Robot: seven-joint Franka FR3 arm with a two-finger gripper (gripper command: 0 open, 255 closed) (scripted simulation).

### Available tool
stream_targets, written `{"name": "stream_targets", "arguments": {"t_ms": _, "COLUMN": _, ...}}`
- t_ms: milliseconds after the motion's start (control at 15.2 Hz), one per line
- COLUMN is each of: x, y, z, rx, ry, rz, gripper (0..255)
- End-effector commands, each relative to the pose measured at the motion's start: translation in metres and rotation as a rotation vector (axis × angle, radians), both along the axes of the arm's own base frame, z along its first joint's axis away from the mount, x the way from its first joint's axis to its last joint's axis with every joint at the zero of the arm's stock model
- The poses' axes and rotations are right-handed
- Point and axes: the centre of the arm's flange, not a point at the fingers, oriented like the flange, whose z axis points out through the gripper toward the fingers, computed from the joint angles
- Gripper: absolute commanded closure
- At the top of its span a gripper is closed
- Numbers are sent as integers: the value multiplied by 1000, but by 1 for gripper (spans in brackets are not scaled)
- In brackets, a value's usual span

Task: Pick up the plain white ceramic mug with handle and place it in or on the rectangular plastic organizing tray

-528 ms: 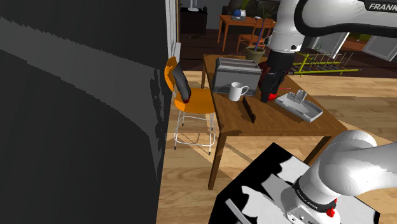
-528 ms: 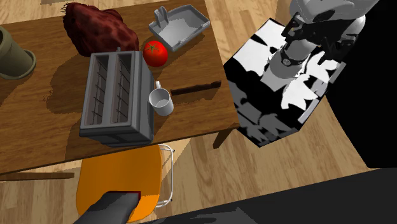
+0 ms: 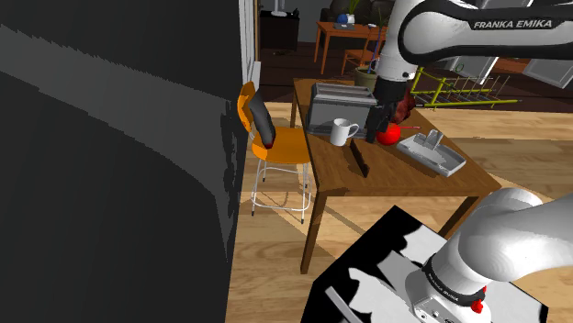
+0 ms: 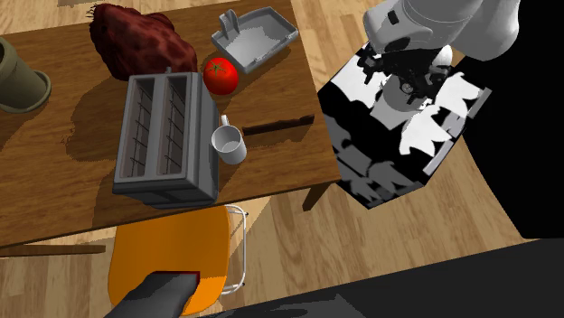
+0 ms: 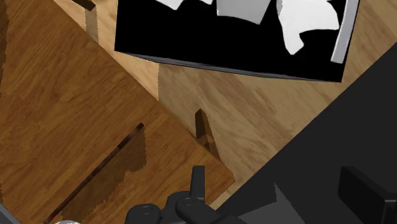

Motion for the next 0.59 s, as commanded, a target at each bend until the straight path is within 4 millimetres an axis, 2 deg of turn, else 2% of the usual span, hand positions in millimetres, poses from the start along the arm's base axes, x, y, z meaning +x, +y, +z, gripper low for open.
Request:
{"name": "stream_targets", "arguments": {"t_ms": 0, "x": 16, "y": -17, "z": -11, "rx": -3, "ry": -12, "rz": 7, "gripper": 0}}
{"name": "stream_targets", "arguments": {"t_ms": 528, "x": 84, "y": -79, "z": -52, "rx": -12, "ry": -52, "rz": 30, "gripper": 0}}
